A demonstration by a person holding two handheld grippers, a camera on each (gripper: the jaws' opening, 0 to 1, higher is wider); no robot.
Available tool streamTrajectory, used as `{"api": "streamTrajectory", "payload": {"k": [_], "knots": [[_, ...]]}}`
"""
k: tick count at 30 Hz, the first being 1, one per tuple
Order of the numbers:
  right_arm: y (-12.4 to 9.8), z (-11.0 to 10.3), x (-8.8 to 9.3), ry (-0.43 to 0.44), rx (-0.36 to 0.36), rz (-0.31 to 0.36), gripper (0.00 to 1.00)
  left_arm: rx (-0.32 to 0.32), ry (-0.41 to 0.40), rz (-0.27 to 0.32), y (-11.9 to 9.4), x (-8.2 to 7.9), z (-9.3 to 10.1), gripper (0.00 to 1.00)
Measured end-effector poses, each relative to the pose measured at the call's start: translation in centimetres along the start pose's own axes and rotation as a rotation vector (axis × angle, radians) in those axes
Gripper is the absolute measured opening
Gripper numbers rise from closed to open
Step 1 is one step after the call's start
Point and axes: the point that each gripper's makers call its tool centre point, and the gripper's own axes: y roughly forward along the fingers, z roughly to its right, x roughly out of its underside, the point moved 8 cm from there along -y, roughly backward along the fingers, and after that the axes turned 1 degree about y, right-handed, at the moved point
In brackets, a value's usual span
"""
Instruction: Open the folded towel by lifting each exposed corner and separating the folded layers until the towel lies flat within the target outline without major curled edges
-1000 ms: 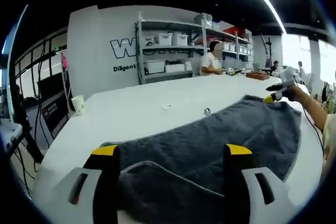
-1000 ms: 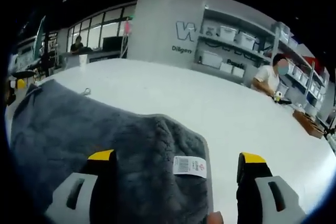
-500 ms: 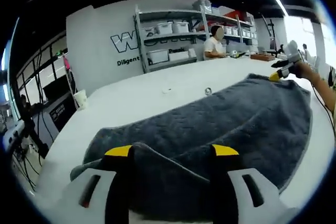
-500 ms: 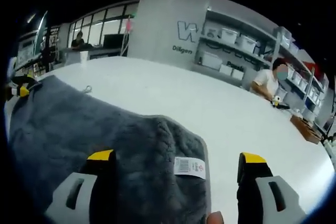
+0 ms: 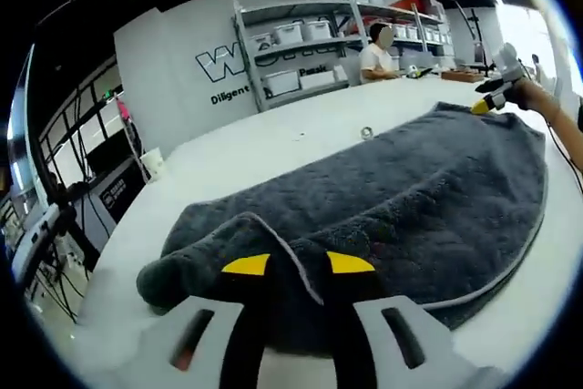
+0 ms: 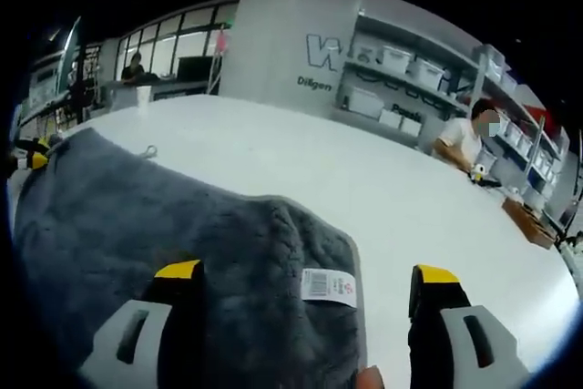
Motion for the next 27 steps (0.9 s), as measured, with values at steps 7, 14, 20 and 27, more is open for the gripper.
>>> {"api": "streamTrajectory", "payload": {"k": [7,14,20,27], "knots": [[0.1,-0.2,0.1,-0.006,-0.009,-0.012,0.91,-0.020,-0.038,0.077,-0.9,0.3,-0.2,0.03],[0.3,-0.4,0.4,-0.007,-0.025,-0.022,0.92,-0.054,-0.076,0.116,-2.9,1.1,-0.2,0.03],[0.4,-0.2,0.5,-0.007,-0.029,-0.038,0.94,-0.063,-0.168,0.144,-4.2,2.0,-1.1,0.03],[0.4,-0.3,0.6,-0.007,-0.035,-0.042,0.94,-0.050,-0.328,0.212,-6.3,3.0,-1.8,0.03]]}}
